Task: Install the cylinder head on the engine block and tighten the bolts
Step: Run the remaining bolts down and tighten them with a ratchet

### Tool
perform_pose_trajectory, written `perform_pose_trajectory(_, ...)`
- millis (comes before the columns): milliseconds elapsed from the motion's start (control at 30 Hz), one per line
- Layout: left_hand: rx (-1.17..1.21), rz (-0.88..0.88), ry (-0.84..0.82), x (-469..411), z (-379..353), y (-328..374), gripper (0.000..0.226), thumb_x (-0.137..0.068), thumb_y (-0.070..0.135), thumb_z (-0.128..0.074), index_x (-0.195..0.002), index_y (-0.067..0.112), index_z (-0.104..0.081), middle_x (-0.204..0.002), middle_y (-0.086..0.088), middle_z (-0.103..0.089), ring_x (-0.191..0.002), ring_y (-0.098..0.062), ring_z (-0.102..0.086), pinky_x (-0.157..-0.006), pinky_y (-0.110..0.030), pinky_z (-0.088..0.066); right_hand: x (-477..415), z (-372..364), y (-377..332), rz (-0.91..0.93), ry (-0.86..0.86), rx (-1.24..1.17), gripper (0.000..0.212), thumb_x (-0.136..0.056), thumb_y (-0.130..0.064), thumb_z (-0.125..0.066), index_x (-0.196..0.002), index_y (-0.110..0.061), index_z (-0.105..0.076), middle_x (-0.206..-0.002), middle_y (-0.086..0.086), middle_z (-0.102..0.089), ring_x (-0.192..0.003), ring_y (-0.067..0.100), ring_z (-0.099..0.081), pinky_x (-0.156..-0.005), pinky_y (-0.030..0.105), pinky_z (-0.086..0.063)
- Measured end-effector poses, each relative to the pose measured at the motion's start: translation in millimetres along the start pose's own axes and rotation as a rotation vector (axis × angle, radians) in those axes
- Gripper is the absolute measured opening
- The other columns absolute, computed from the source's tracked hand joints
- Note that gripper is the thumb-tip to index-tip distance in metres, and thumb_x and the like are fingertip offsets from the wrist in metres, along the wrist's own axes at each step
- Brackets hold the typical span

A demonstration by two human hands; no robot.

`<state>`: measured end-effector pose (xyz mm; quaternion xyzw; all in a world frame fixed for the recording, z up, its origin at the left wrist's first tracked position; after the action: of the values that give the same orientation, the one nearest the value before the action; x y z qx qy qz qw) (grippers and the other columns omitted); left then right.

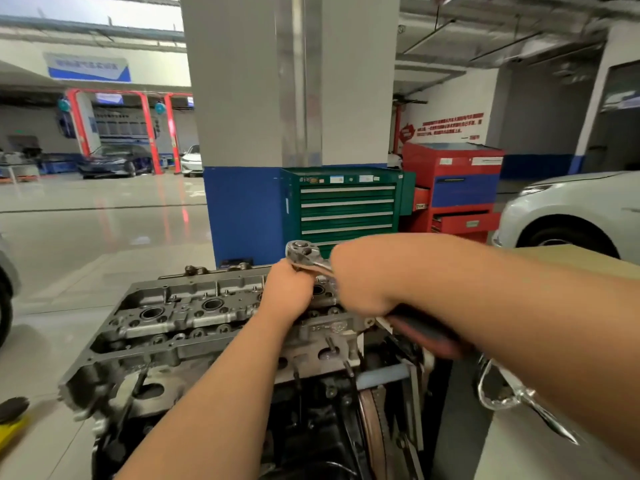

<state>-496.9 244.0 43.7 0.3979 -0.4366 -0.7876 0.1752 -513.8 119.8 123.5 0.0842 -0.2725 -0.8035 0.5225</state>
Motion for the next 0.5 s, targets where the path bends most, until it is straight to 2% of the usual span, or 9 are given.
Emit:
perform_pose_trajectory(33,-0.036,0.111,-0.004,-2.3,1.3,-6.8,0.030,-0.090,0.009,-0.050,-0.061,0.013,-0.053,-0.057,0.001,-0.052,-0.057,-0.014,-0.042,-0.046,-0.017,-0.033,2.2,-4.4,15.4,-0.086,0.045,-0.039,0.013,-0.092,-0.011,-0.047,-0.093,-0.015,-0.059,-0.073,-0.001,-0.047,-0.060,0.016,-0.046,-0.046,0.030,-0.037)
perform_pose_trajectory(67,-0.043,0.160,-0.009,-3.4,4.5,-9.4,0.028,-0.090,0.017,-0.053,-0.063,0.015,-0.054,-0.057,0.003,-0.052,-0.053,-0.012,-0.040,-0.043,-0.017,-0.031,1.3,-13.0,33.2,-0.184,0.124,-0.054,0.021,-0.091,-0.010,-0.046,-0.106,-0.016,-0.059,-0.073,-0.002,-0.046,-0.058,0.015,-0.042,-0.044,0.028,-0.030)
perform_pose_trajectory(133,-0.002,0.144,-0.018,-5.5,2.9,-18.8,0.028,-0.089,0.022,-0.057,-0.062,0.017,-0.053,-0.054,0.007,-0.052,-0.051,-0.010,-0.040,-0.047,-0.023,-0.032,-2.2,-30.4,54.2,-0.275,0.209,-0.024,0.028,-0.091,-0.008,-0.044,-0.114,-0.018,-0.056,-0.070,-0.004,-0.041,-0.058,0.017,-0.039,-0.045,0.028,-0.023)
perform_pose_trajectory(200,0.042,0.152,-0.015,-3.5,1.8,-21.6,0.027,-0.087,0.028,-0.061,-0.063,0.018,-0.056,-0.053,0.011,-0.055,-0.052,-0.010,-0.044,-0.052,-0.026,-0.032,-10.8,-41.6,64.8,-0.300,0.269,0.025,0.022,-0.094,-0.013,-0.044,-0.112,-0.019,-0.056,-0.068,-0.004,-0.038,-0.061,0.021,-0.041,-0.046,0.026,-0.022)
perform_pose_trajectory(267,0.079,0.141,-0.015,-3.7,1.1,-22.8,0.030,-0.087,0.033,-0.063,-0.063,0.016,-0.057,-0.051,0.012,-0.054,-0.050,-0.010,-0.043,-0.053,-0.026,-0.032,-18.6,-45.5,71.3,-0.286,0.326,-0.070,0.019,-0.096,-0.026,-0.045,-0.109,-0.020,-0.057,-0.074,-0.003,-0.046,-0.067,0.021,-0.047,-0.051,0.027,-0.030)
perform_pose_trajectory(333,0.060,0.094,-0.039,-5.4,1.0,-26.0,0.032,-0.089,0.029,-0.060,-0.063,0.010,-0.056,-0.049,0.009,-0.048,-0.046,-0.009,-0.036,-0.050,-0.025,-0.030,-28.3,-45.8,66.1,-0.179,0.288,-0.299,0.031,-0.096,-0.044,-0.044,-0.107,-0.018,-0.059,-0.080,-0.003,-0.056,-0.070,0.018,-0.053,-0.056,0.028,-0.038)
perform_pose_trajectory(367,0.045,0.074,-0.042,-5.2,0.1,-26.1,0.030,-0.090,0.025,-0.058,-0.063,0.010,-0.055,-0.048,0.009,-0.046,-0.044,-0.007,-0.034,-0.048,-0.024,-0.029,-34.1,-41.8,60.5,-0.116,0.255,-0.490,0.041,-0.096,-0.050,-0.042,-0.102,-0.015,-0.062,-0.076,-0.003,-0.060,-0.064,0.015,-0.056,-0.055,0.027,-0.041)
perform_pose_trajectory(433,0.019,0.055,-0.010,-3.2,1.1,-22.3,0.033,-0.091,0.019,-0.056,-0.058,0.016,-0.049,-0.042,0.012,-0.044,-0.039,-0.003,-0.032,-0.041,-0.018,-0.027,-49.3,-30.9,52.8,-0.070,0.179,-0.839,0.053,-0.097,-0.052,-0.037,-0.084,-0.009,-0.063,-0.056,-0.003,-0.061,-0.045,0.013,-0.054,-0.050,0.023,-0.046)
perform_pose_trajectory(500,0.012,0.031,0.001,-3.2,1.6,-23.0,0.035,-0.092,0.018,-0.054,-0.058,0.018,-0.048,-0.040,0.013,-0.043,-0.038,-0.003,-0.032,-0.037,-0.014,-0.025,-63.0,-22.6,50.4,-0.074,0.128,-0.943,0.053,-0.098,-0.049,-0.038,-0.072,-0.010,-0.062,-0.051,-0.001,-0.059,-0.038,0.014,-0.052,-0.053,0.025,-0.051)
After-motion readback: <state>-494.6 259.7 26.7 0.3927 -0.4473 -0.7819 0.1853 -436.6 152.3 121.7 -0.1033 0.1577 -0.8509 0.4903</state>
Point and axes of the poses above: each hand's wrist, its own x-axis away from the middle knuckle, its own z-axis out of the back of the hand, y = z × x, the point moved 3 cm from there along -x, towards the middle knuckle
